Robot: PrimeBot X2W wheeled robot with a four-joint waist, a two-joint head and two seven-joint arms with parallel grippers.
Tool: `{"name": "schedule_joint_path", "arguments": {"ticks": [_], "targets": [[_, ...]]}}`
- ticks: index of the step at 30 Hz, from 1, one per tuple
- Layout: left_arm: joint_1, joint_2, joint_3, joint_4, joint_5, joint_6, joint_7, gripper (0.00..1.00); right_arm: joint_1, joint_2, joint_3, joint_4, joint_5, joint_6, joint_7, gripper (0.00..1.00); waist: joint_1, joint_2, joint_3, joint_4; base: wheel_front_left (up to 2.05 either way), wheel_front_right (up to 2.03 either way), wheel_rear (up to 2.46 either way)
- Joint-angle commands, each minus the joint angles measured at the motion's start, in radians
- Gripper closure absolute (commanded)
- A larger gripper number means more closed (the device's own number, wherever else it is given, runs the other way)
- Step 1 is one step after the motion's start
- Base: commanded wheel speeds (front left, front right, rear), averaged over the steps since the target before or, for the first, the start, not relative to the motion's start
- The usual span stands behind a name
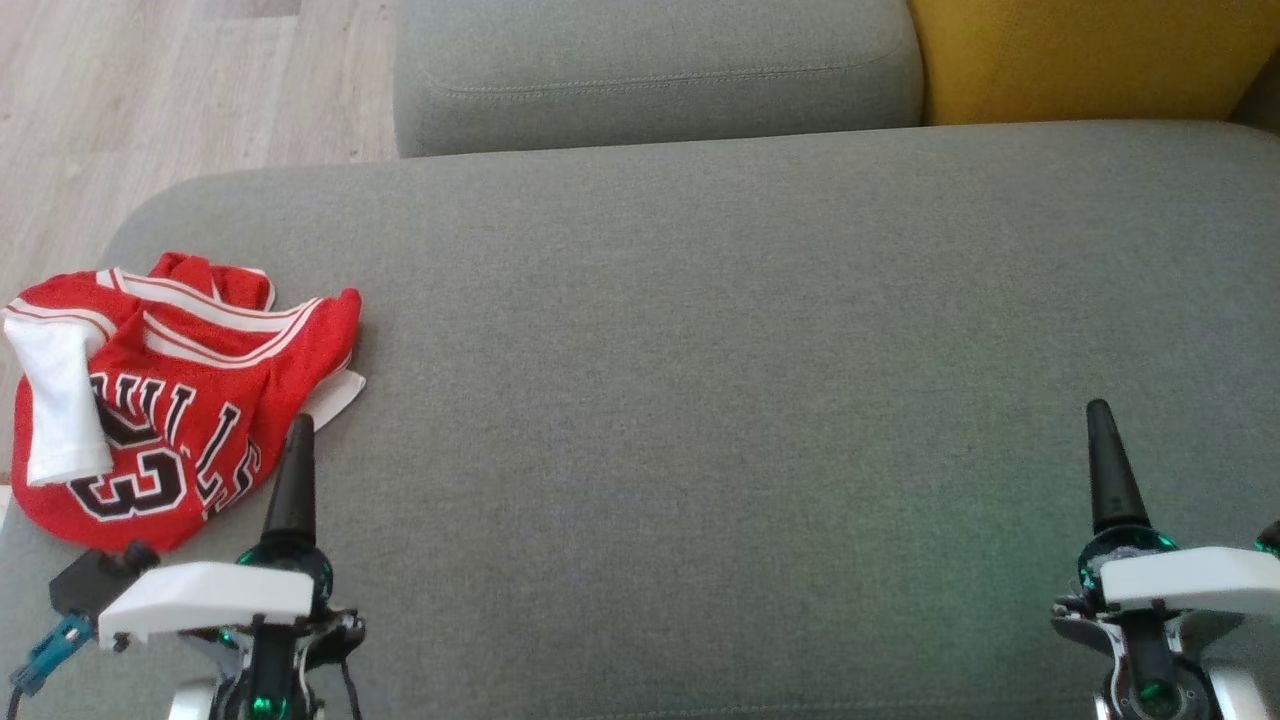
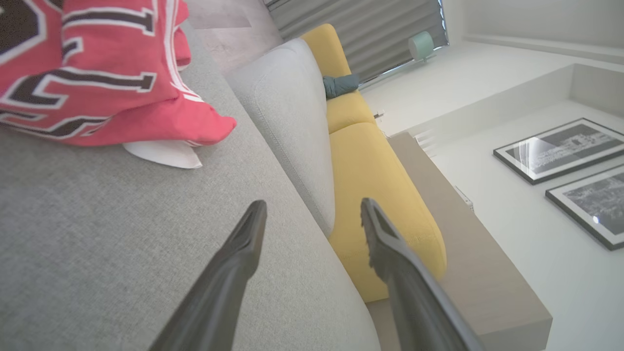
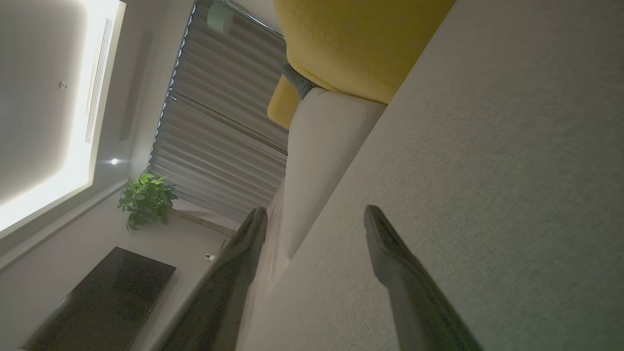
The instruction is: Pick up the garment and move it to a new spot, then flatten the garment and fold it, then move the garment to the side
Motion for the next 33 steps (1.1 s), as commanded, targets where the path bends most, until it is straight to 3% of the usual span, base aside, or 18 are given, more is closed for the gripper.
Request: {"name": "schedule_joint_path", "arguments": {"ticks": [1,15,33], "targets": [[-0.061,0.02,0.003,-0.04,0.022,0.0,-0.009,0.0,-0.05,-0.026,0.011,-0.043,-0.025,0.0,-0.009,0.0,0.0,0.0,0.0,0.0,0.0,0.0,0.0],[-0.063,0.035,-0.025,-0.063,0.247,0.014,-0.047,0.0,-0.045,-0.044,0.049,-0.083,-0.238,0.0,-0.03,0.0,0.0,0.0,-0.002,-0.002,0.0,0.0,0.0],[-0.06,0.067,-0.083,-0.073,0.564,0.07,-0.103,0.0,-0.029,-0.036,0.087,-0.103,-0.5,0.0,-0.056,0.0,0.0,0.0,-0.006,-0.001,0.0,0.0,0.0]]}}
